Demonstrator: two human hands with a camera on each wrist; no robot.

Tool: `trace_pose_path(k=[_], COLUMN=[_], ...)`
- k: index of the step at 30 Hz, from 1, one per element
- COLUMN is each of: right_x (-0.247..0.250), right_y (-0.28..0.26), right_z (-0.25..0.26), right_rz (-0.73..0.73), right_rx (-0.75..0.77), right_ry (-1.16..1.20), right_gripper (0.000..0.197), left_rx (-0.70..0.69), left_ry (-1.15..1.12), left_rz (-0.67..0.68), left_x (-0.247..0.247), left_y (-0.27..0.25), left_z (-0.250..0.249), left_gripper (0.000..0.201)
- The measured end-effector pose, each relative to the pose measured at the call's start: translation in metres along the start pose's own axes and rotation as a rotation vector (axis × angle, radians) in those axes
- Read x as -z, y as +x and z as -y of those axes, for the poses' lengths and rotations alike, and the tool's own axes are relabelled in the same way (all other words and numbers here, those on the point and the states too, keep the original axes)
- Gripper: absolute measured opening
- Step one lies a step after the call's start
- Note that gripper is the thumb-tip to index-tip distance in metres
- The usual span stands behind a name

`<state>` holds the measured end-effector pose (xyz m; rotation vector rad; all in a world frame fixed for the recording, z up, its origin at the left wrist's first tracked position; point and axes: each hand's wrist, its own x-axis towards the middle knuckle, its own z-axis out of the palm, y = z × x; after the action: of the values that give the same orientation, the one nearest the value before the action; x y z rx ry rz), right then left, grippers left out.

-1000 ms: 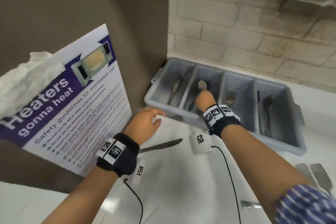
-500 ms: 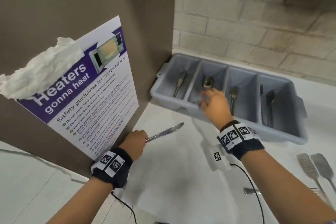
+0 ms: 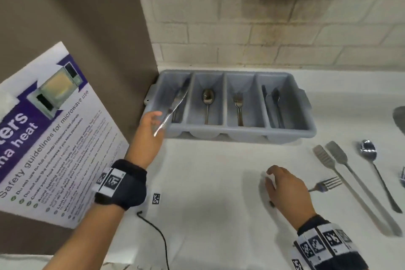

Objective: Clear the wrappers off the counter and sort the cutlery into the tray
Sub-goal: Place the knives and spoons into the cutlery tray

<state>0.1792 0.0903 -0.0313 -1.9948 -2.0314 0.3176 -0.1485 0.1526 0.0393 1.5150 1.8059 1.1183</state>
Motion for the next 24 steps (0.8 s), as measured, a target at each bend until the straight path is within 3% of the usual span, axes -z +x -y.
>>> trace_pose_path(k=[3,7,11,16,21,24], right_x=[0.004,0.009,0.01,0.006,0.006,0.018], right_y=[-0.015,-0.021,-0.019,-0.015,-0.021,-0.019], right_z=[-0.018,-0.037,-0.045,-0.049,-0.037,-0.018], right_rz=[0.055,0.073,0.088,0.061,0.048,-0.029], right_rx=[-0.193,-0.38,-0.516,-0.597,-0.546,-0.378], right_ry=[-0.038,0.004,0.089,0.182,0.304,0.422], right_gripper=[0.017,0.02,0.022,0.015,0.011,0.016], left_rx=[0.088,0.243,0.262,0.285,0.281,0.098], left_ry=[0.09,0.383,0.713,0.792,0.588,0.3], left_rz=[-0.022,0.116,0.355,0.471,0.293,0.067], left_x=[-0.028,-0.057,-0.073,-0.081,-0.081,-0.072], left_y=[0.065,0.12,0.148,0.156,0.144,0.118], left_z=[-0.005,0.009,0.028,0.038,0.029,0.017], left_gripper=[0.038,0.041,0.034,0.034,0.031,0.028])
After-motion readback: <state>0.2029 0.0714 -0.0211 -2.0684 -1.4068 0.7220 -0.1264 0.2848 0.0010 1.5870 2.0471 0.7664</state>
